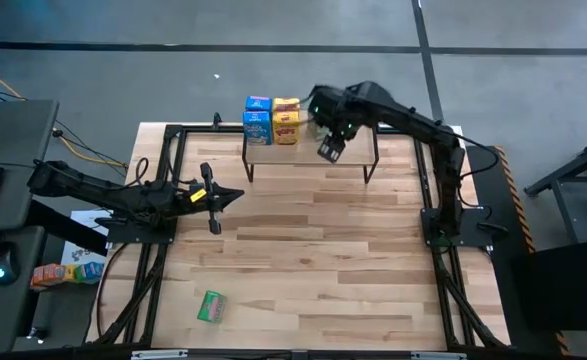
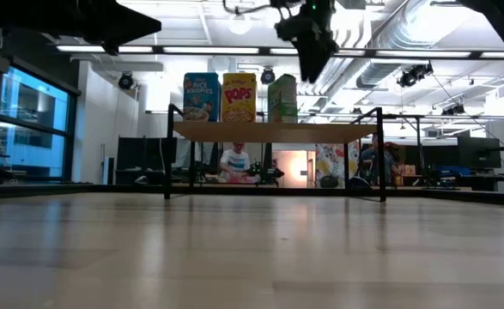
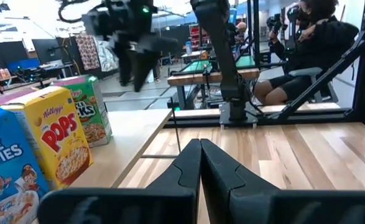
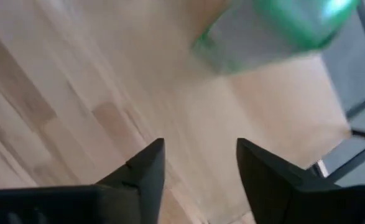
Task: Stack cereal on shelf
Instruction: Put the right green cereal box on the shelf
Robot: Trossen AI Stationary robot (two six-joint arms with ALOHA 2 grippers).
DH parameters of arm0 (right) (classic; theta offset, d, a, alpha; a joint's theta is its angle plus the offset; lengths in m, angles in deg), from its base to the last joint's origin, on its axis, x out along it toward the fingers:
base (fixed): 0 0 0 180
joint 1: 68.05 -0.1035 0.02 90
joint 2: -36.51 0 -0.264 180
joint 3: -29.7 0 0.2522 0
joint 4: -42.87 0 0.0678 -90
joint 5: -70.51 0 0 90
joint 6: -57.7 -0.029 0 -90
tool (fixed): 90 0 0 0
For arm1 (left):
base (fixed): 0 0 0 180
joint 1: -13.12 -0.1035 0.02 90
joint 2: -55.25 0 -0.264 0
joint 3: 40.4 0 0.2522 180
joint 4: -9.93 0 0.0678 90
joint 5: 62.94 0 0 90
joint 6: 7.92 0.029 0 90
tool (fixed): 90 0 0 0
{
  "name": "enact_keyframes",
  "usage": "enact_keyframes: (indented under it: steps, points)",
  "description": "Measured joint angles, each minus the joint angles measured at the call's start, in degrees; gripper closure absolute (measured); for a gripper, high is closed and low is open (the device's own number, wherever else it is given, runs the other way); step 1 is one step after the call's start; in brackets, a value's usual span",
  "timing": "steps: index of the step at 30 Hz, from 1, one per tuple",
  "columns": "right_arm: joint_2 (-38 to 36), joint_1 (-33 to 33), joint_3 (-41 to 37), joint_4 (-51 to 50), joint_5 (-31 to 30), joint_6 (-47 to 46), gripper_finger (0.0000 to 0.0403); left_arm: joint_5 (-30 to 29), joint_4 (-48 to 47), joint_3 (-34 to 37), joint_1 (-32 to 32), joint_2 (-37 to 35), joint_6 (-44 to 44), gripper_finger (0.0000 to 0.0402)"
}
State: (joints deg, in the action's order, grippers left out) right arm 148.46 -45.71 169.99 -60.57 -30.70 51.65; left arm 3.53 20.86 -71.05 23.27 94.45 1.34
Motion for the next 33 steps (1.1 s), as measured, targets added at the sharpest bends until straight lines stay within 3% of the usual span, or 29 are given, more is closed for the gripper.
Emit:
enact_keyframes:
  steps: [5,9,14,18,20,25,33]
  points:
    - [-5.6,-2.7,-13.6,2.2,-1.5,-1.2,0.0288,-0.2,-0.7,0.0,0.0,0.0,1.1,0.0402]
    - [-13.6,-4.8,-27.1,13.9,-1.2,-2.1,0.0338,-0.3,-0.4,0.0,0.0,0.0,1.6,0.0401]
    - [-25.1,-7.1,-45.1,46.5,0.6,0.6,0.0395,-0.3,1.8,0.0,0.0,0.0,3.2,0.0401]
    - [-29.3,-8.3,-57.5,71.4,2.4,3.1,0.0394,-0.3,1.7,0.0,0.0,0.0,2.9,0.0402]
    - [-29.2,-8.7,-60.9,76.9,0.7,3.6,0.0399,-0.3,1.7,0.0,0.0,0.0,2.9,0.0401]
    - [-26.5,-8.5,-65.5,85.4,-10.5,2.0,0.0402,-0.4,2.2,0.0,0.0,0.0,3.9,0.0402]
    - [-22.3,-8.4,-65.9,93.0,-14.0,2.2,0.0403,-1.1,2.2,0.0,0.0,0.0,4.5,0.0401]
